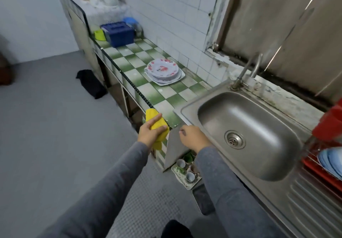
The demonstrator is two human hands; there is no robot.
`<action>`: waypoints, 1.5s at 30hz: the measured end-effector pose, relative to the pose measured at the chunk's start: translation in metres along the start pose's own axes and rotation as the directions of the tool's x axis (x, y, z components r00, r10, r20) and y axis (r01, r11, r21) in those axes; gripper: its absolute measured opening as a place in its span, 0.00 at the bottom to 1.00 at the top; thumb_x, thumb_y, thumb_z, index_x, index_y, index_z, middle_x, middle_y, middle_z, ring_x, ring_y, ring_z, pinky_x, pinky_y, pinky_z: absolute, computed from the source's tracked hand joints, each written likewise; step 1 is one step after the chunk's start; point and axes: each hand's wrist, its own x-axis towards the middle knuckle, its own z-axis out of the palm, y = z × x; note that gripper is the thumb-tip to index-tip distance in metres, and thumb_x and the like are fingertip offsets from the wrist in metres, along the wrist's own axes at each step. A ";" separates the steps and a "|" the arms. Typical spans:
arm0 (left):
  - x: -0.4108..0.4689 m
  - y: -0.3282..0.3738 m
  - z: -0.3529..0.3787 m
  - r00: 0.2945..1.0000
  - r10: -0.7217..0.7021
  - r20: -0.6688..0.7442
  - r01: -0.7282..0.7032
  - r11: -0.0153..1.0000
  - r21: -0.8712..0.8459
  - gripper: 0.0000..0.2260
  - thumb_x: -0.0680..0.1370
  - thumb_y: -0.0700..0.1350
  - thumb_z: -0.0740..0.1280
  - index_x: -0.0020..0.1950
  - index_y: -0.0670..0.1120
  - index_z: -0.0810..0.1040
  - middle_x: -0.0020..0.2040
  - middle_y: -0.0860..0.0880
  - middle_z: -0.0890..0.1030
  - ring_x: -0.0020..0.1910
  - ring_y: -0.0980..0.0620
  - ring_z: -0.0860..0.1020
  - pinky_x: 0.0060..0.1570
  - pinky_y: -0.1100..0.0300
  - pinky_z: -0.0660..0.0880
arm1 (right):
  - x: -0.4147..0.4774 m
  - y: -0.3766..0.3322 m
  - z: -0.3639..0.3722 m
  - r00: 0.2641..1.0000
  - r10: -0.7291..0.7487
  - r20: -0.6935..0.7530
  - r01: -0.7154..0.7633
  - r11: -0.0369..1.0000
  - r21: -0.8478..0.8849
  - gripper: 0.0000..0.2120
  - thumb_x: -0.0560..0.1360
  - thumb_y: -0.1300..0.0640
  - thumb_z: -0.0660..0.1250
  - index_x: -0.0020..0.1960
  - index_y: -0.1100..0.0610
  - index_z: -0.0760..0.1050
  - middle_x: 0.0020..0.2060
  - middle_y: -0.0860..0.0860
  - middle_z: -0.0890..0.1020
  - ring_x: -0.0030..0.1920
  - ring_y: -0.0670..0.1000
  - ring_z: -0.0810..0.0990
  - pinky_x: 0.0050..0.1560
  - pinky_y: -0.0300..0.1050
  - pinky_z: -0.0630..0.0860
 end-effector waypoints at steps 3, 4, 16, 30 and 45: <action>0.035 0.015 -0.017 1.000 0.009 -0.030 -0.009 1.000 -0.006 0.24 0.74 0.37 0.74 0.68 0.52 0.78 0.64 0.46 0.75 0.59 0.48 0.75 0.58 0.56 0.74 | 0.040 -0.023 -0.003 1.000 -0.017 -0.004 0.017 1.000 0.005 0.15 0.82 0.55 0.58 0.60 0.61 0.78 0.57 0.60 0.81 0.59 0.62 0.78 0.58 0.52 0.76; 0.048 0.018 -0.022 0.999 0.012 -0.040 -0.012 1.000 -0.002 0.24 0.74 0.37 0.75 0.67 0.53 0.79 0.65 0.45 0.75 0.59 0.47 0.76 0.60 0.55 0.75 | 0.054 -0.029 -0.004 1.000 -0.022 -0.001 0.022 1.000 0.004 0.15 0.82 0.55 0.57 0.60 0.61 0.77 0.57 0.60 0.81 0.59 0.62 0.78 0.58 0.53 0.76; 0.240 0.070 -0.059 0.999 0.035 -0.039 -0.030 0.993 0.118 0.22 0.74 0.39 0.75 0.63 0.59 0.78 0.65 0.48 0.75 0.61 0.48 0.75 0.64 0.53 0.75 | 0.252 -0.070 -0.001 0.997 -0.006 -0.075 0.006 1.000 -0.010 0.14 0.82 0.55 0.57 0.59 0.60 0.78 0.55 0.59 0.81 0.55 0.61 0.79 0.51 0.50 0.76; 0.423 0.119 -0.060 0.997 -0.073 0.037 0.066 0.985 0.158 0.22 0.76 0.42 0.74 0.67 0.60 0.76 0.64 0.49 0.75 0.56 0.50 0.76 0.57 0.57 0.74 | 0.427 -0.074 -0.004 0.990 0.142 -0.018 -0.142 0.989 -0.044 0.13 0.82 0.56 0.56 0.60 0.61 0.74 0.57 0.60 0.78 0.57 0.62 0.77 0.53 0.52 0.75; 0.602 0.164 -0.064 0.891 -0.234 0.388 0.109 0.941 0.319 0.21 0.78 0.40 0.71 0.69 0.56 0.76 0.65 0.51 0.72 0.55 0.51 0.75 0.50 0.61 0.75 | 0.536 -0.073 0.017 0.785 0.614 -0.087 -0.585 0.780 0.221 0.24 0.84 0.53 0.56 0.79 0.54 0.60 0.66 0.60 0.73 0.64 0.61 0.74 0.64 0.51 0.74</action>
